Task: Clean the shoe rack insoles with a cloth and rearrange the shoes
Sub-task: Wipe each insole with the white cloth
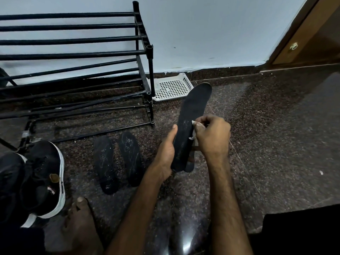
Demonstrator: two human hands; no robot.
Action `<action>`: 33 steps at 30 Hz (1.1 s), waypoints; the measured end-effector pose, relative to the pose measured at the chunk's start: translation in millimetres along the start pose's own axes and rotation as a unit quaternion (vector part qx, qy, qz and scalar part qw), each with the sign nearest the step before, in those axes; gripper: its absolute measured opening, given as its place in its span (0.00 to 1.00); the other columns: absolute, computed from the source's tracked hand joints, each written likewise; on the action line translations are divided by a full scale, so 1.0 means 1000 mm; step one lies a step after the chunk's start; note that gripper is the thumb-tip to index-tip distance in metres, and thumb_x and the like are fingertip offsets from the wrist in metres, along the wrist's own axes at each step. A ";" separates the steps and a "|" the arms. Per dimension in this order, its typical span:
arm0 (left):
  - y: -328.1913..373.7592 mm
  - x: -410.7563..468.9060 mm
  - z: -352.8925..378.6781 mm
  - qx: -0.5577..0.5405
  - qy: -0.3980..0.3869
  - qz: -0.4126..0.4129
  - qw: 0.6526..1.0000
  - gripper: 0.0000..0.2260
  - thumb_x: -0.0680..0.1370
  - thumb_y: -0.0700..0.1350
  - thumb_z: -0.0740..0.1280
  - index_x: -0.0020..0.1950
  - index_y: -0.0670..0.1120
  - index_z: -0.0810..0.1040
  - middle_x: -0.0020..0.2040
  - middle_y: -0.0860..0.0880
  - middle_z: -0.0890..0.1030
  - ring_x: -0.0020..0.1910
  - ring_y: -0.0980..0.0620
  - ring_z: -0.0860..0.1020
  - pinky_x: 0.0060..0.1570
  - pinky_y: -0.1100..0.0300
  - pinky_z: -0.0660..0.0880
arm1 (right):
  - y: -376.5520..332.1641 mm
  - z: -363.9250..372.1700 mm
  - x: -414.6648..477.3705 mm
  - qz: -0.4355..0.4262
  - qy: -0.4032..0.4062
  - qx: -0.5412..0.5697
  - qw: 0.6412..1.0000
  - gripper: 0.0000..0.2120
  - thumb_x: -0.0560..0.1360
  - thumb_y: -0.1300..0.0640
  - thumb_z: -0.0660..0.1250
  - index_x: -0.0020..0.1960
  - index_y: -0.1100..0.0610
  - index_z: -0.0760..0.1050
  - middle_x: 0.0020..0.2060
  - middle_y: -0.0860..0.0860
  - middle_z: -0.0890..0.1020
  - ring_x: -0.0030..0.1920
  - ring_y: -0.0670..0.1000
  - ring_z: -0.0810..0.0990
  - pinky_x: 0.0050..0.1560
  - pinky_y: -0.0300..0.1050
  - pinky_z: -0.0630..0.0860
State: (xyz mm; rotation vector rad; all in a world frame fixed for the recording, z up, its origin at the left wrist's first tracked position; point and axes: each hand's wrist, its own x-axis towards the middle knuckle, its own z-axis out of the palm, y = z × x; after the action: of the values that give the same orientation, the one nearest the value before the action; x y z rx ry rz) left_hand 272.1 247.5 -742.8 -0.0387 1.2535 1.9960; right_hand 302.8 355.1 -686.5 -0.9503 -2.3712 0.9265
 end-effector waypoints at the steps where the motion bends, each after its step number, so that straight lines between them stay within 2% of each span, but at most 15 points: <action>1: 0.000 0.000 0.000 0.003 -0.001 0.002 1.000 0.25 0.81 0.62 0.57 0.60 0.44 0.82 0.55 0.37 0.80 0.51 0.39 0.77 0.49 0.46 0.74 | -0.001 0.001 0.001 -0.005 -0.006 0.013 1.000 0.02 0.73 0.57 0.73 0.41 0.53 0.82 0.37 0.47 0.83 0.38 0.47 0.83 0.41 0.46 0.82; 4: 0.000 0.003 -0.005 0.020 0.002 0.000 1.000 0.25 0.82 0.61 0.56 0.61 0.44 0.82 0.54 0.40 0.83 0.49 0.44 0.81 0.47 0.51 0.77 | -0.008 0.000 -0.001 -0.019 -0.120 0.048 0.991 0.03 0.72 0.57 0.75 0.40 0.53 0.83 0.35 0.46 0.83 0.35 0.43 0.82 0.39 0.38 0.80; 6: -0.001 0.003 -0.009 0.013 -0.001 -0.012 1.000 0.25 0.82 0.61 0.55 0.59 0.45 0.83 0.51 0.41 0.84 0.43 0.47 0.83 0.41 0.54 0.77 | -0.008 0.001 -0.004 -0.016 -0.173 0.038 0.984 0.03 0.71 0.57 0.76 0.39 0.54 0.83 0.33 0.47 0.84 0.34 0.43 0.82 0.39 0.39 0.81; 8: -0.002 0.001 -0.008 0.014 -0.006 -0.012 1.000 0.24 0.82 0.61 0.56 0.56 0.46 0.84 0.49 0.42 0.84 0.43 0.45 0.82 0.43 0.52 0.76 | -0.005 0.001 -0.004 0.009 -0.118 0.022 0.993 0.04 0.70 0.55 0.75 0.39 0.54 0.83 0.33 0.47 0.84 0.35 0.45 0.83 0.40 0.44 0.82; 11: -0.004 0.000 -0.002 0.031 0.000 -0.011 0.999 0.23 0.81 0.62 0.57 0.59 0.48 0.83 0.53 0.43 0.84 0.49 0.45 0.81 0.50 0.49 0.75 | -0.003 -0.002 -0.001 0.029 -0.011 0.001 1.000 0.02 0.72 0.55 0.73 0.42 0.53 0.83 0.37 0.48 0.84 0.39 0.48 0.83 0.43 0.41 0.80; 13: -0.005 0.002 -0.003 0.037 0.009 -0.008 0.999 0.22 0.82 0.61 0.57 0.59 0.48 0.83 0.53 0.44 0.84 0.50 0.46 0.82 0.49 0.51 0.76 | -0.007 -0.002 -0.001 0.008 -0.032 0.036 0.999 0.02 0.72 0.55 0.73 0.41 0.52 0.83 0.36 0.47 0.84 0.38 0.45 0.83 0.42 0.40 0.80; 17: -0.003 0.002 -0.009 0.064 -0.001 0.002 0.998 0.23 0.83 0.59 0.56 0.58 0.46 0.83 0.51 0.42 0.85 0.43 0.48 0.83 0.39 0.55 0.76 | -0.011 -0.002 -0.004 0.003 -0.159 0.070 0.985 0.02 0.71 0.56 0.76 0.40 0.54 0.84 0.34 0.48 0.84 0.35 0.46 0.84 0.40 0.46 0.83; 20: -0.003 -0.001 -0.006 0.069 -0.029 0.013 0.997 0.22 0.84 0.55 0.54 0.56 0.41 0.81 0.39 0.44 0.85 0.30 0.49 0.82 0.28 0.61 0.76 | -0.001 -0.006 0.005 0.030 -0.073 -0.009 0.997 0.04 0.70 0.54 0.75 0.38 0.52 0.82 0.36 0.49 0.84 0.40 0.49 0.83 0.46 0.49 0.82; 22: -0.005 -0.001 -0.002 0.070 -0.033 0.011 0.997 0.22 0.84 0.54 0.54 0.59 0.39 0.79 0.38 0.45 0.84 0.29 0.49 0.82 0.27 0.62 0.76 | -0.001 -0.008 0.007 0.025 -0.034 -0.021 0.999 0.04 0.71 0.55 0.74 0.38 0.52 0.81 0.38 0.49 0.84 0.41 0.49 0.83 0.49 0.47 0.81; 23: -0.005 -0.002 0.000 0.060 -0.034 0.008 0.998 0.22 0.84 0.54 0.54 0.59 0.40 0.79 0.39 0.46 0.84 0.30 0.50 0.82 0.27 0.62 0.76 | -0.003 -0.008 0.007 0.013 -0.049 -0.010 0.999 0.04 0.71 0.55 0.74 0.38 0.52 0.82 0.37 0.47 0.84 0.40 0.48 0.83 0.48 0.45 0.81; 25: -0.005 0.000 -0.004 0.038 -0.022 0.008 0.999 0.22 0.84 0.56 0.55 0.61 0.41 0.80 0.44 0.45 0.85 0.36 0.50 0.83 0.31 0.59 0.77 | -0.010 -0.006 0.002 -0.010 -0.133 0.032 0.990 0.03 0.71 0.56 0.75 0.39 0.53 0.83 0.35 0.47 0.84 0.37 0.45 0.83 0.42 0.42 0.81; 27: -0.006 0.002 -0.009 0.039 -0.013 0.005 0.999 0.23 0.83 0.59 0.56 0.61 0.44 0.82 0.51 0.42 0.84 0.42 0.48 0.83 0.38 0.55 0.77 | -0.013 -0.008 -0.001 0.001 -0.218 0.058 0.974 0.03 0.71 0.57 0.76 0.39 0.54 0.83 0.34 0.49 0.85 0.36 0.46 0.84 0.39 0.44 0.83; 28: -0.006 0.002 -0.010 0.041 -0.012 0.001 0.999 0.23 0.82 0.60 0.57 0.58 0.45 0.83 0.52 0.40 0.84 0.43 0.46 0.83 0.40 0.54 0.77 | -0.011 -0.009 0.000 0.010 -0.226 0.048 0.973 0.03 0.71 0.57 0.76 0.39 0.54 0.83 0.34 0.49 0.85 0.36 0.47 0.84 0.39 0.46 0.83; 31: -0.005 -0.001 -0.005 0.039 -0.015 -0.012 0.999 0.24 0.82 0.60 0.56 0.49 0.46 0.86 0.46 0.39 0.83 0.41 0.41 0.79 0.39 0.53 0.76 | -0.001 -0.013 0.006 0.026 -0.112 -0.042 0.992 0.05 0.71 0.56 0.75 0.37 0.52 0.81 0.37 0.48 0.84 0.40 0.48 0.83 0.46 0.45 0.81; 33: -0.007 0.001 -0.002 0.021 -0.017 -0.023 0.999 0.23 0.82 0.60 0.57 0.51 0.47 0.86 0.48 0.40 0.84 0.45 0.40 0.79 0.44 0.50 0.77 | -0.003 -0.012 0.005 0.007 -0.061 -0.035 0.997 0.04 0.71 0.57 0.73 0.38 0.51 0.81 0.38 0.46 0.84 0.40 0.46 0.82 0.44 0.39 0.79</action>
State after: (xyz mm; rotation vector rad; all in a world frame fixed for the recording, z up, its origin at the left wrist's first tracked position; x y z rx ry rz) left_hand 274.8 247.7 -749.6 -0.0139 1.2614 1.9236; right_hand 305.4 361.9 -675.5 -0.9648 -2.5170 0.9357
